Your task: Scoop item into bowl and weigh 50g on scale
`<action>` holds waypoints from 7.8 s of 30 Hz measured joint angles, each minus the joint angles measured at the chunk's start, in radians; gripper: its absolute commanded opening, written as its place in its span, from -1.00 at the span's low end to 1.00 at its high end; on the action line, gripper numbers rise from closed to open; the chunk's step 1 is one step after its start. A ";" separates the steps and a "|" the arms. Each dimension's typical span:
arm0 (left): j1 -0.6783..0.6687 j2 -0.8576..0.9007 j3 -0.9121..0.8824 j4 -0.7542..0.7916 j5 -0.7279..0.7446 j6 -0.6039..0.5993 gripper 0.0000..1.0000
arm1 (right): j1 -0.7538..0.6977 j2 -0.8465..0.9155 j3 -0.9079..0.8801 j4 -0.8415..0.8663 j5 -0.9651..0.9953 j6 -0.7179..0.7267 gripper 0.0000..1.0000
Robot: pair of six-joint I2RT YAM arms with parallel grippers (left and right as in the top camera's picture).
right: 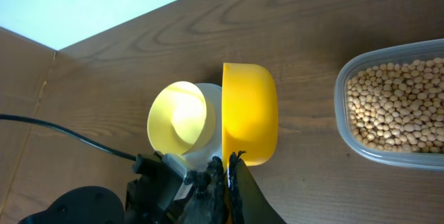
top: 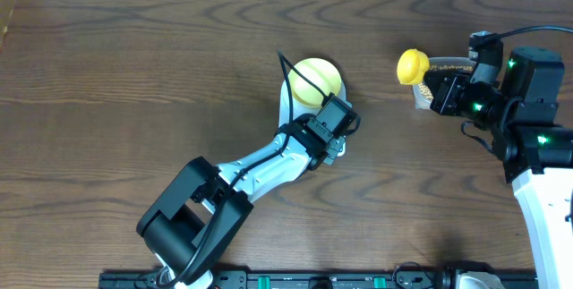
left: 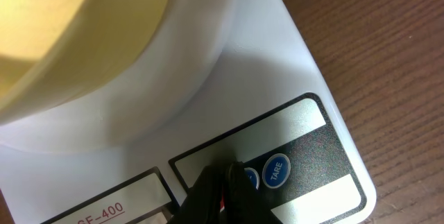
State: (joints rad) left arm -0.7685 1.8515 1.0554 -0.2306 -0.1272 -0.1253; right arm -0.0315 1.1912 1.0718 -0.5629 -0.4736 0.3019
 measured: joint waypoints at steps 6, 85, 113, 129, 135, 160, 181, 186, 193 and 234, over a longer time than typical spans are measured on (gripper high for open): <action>0.000 0.000 0.001 -0.004 -0.003 0.000 -0.85 | 0.000 0.000 0.000 0.000 0.000 0.000 -0.98; 0.217 -0.500 -0.015 -0.147 0.150 0.120 -0.46 | -0.018 0.000 0.000 -0.023 -0.073 -0.029 -0.98; 0.403 -0.686 -0.015 -0.447 0.227 0.205 0.95 | -0.018 0.000 0.003 -0.024 -0.080 -0.032 -0.98; 0.403 -0.685 -0.015 -0.447 0.227 0.205 0.95 | -0.029 0.000 0.272 -0.253 0.111 -0.203 -0.98; 0.403 -0.685 -0.015 -0.447 0.227 0.205 0.95 | -0.034 0.000 0.272 -0.259 0.230 -0.168 -0.98; 0.403 -0.685 -0.015 -0.447 0.227 0.205 0.95 | -0.043 0.064 0.330 -0.323 0.158 -0.200 -0.98; 0.403 -0.685 -0.015 -0.447 0.227 0.205 0.95 | -0.041 0.064 0.330 -0.373 0.051 -0.340 -0.98; 0.403 -0.685 -0.016 -0.439 0.227 0.205 0.95 | -0.041 0.064 0.330 -0.375 0.045 -0.343 -0.98; 0.403 -0.685 -0.016 -0.419 0.268 0.206 0.95 | -0.041 0.064 0.330 -0.386 0.063 -0.344 -0.98; 0.715 -0.780 -0.015 -0.451 0.714 0.752 0.95 | -0.041 0.064 0.330 -0.428 0.089 -0.352 -0.98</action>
State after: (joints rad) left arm -0.0540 1.0714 1.0401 -0.6811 0.5865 0.6266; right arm -0.0723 1.2556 1.4017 -0.9905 -0.3851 -0.0498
